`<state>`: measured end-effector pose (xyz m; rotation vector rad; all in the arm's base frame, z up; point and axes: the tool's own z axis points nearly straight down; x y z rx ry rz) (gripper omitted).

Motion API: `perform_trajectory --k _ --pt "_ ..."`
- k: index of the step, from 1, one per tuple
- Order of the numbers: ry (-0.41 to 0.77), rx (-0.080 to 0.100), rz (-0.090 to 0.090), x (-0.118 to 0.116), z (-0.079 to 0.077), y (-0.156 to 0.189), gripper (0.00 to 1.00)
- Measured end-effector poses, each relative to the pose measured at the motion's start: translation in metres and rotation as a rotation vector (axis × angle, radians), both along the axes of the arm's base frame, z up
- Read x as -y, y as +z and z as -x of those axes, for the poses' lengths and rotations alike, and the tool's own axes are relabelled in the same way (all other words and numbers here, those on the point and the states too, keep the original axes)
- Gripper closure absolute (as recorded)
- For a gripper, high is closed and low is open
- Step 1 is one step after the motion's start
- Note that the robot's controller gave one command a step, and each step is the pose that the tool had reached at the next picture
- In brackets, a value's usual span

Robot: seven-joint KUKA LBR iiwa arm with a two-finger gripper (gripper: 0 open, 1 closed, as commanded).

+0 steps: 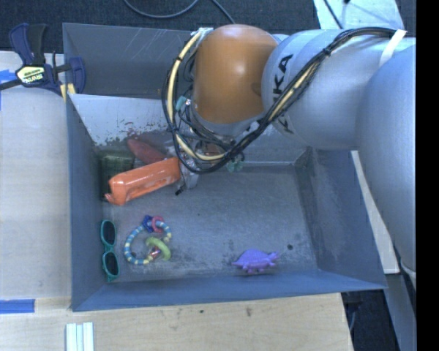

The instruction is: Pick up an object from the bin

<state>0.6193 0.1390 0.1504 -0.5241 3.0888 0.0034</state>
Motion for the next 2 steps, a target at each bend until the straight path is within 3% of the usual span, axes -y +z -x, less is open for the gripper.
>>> perform_trajectory --k 1,2 --pt "0.009 -0.009 0.001 0.001 0.002 0.014 1.0" --pt "0.047 -0.002 0.002 -0.007 0.01 0.079 1.0"
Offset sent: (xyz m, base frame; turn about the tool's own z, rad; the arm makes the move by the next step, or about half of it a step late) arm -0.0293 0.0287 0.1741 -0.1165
